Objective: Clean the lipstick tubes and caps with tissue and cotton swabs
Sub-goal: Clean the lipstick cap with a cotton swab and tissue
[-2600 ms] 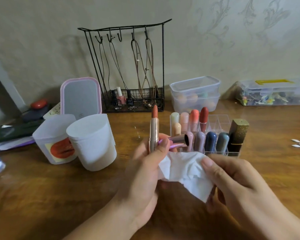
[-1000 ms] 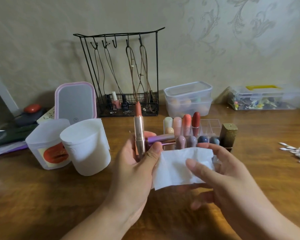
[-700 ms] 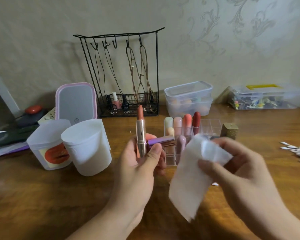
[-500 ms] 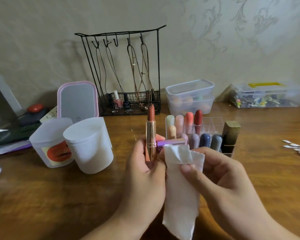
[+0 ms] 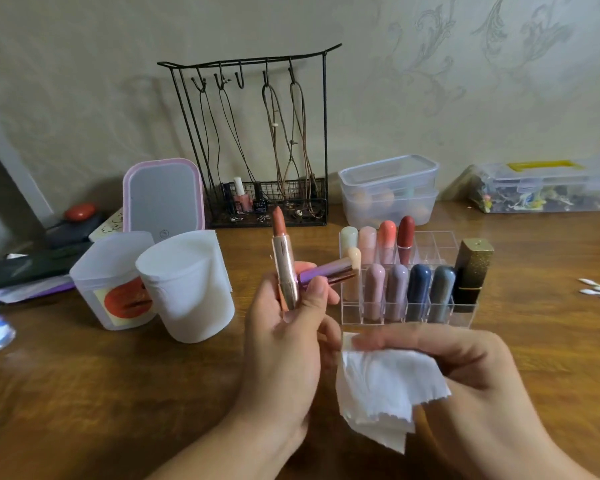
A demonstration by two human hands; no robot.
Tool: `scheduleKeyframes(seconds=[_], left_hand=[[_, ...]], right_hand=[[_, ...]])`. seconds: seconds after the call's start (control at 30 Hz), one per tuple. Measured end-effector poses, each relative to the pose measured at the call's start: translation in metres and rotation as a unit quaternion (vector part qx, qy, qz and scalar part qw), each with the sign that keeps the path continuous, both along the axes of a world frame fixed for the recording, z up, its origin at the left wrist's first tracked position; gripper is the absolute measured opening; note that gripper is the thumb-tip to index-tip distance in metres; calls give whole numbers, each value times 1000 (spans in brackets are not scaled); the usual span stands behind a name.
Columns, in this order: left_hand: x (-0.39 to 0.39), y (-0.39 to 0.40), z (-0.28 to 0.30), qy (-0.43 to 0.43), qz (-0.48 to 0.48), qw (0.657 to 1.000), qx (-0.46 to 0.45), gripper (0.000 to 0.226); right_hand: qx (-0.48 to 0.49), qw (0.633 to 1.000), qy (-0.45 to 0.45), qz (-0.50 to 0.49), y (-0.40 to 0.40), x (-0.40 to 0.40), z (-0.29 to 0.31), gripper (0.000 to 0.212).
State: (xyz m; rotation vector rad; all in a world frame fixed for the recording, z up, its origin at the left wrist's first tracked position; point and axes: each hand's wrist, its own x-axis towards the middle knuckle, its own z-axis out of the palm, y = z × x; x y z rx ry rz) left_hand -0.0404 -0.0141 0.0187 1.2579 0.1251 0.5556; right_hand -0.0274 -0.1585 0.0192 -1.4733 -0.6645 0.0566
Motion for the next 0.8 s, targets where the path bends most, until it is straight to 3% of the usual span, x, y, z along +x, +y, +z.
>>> scheduleKeyframes(seconds=[0.07, 0.13, 0.27, 0.4, 0.47, 0.53, 0.67, 0.73, 0.8], left_hand=[[-1, 1, -1, 6, -13, 1000, 3, 14], [0, 1, -3, -3, 1, 1000, 17, 10], [3, 0, -9, -23, 5, 1000, 7, 8], [3, 2, -10, -21, -9, 1000, 4, 10], [1, 2, -9, -18, -12, 1000, 12, 11], [2, 2, -10, -30, -11, 999, 23, 17], [3, 0, -7, -48, 9, 998, 39, 26], [2, -1, -6, -41, 28, 997, 56, 25], [2, 1, -7, -42, 57, 993, 97, 26]], right_hand=[[-90, 989, -100, -55, -3, 3, -1, 19], [-182, 950, -230, -105, -4, 5, -5, 32], [-243, 922, -295, -57, -3, -3, -2, 42], [-241, 914, -324, -40, -3, -5, 0, 41], [-225, 920, -320, -35, -2, -8, 4, 56], [-206, 927, -311, -38, 0, -11, 8, 56], [-175, 917, -344, -106, 2, -11, 1, 22], [-155, 948, -264, -84, 3, -14, 2, 39], [-100, 989, -111, -14, 7, -17, 2, 43]])
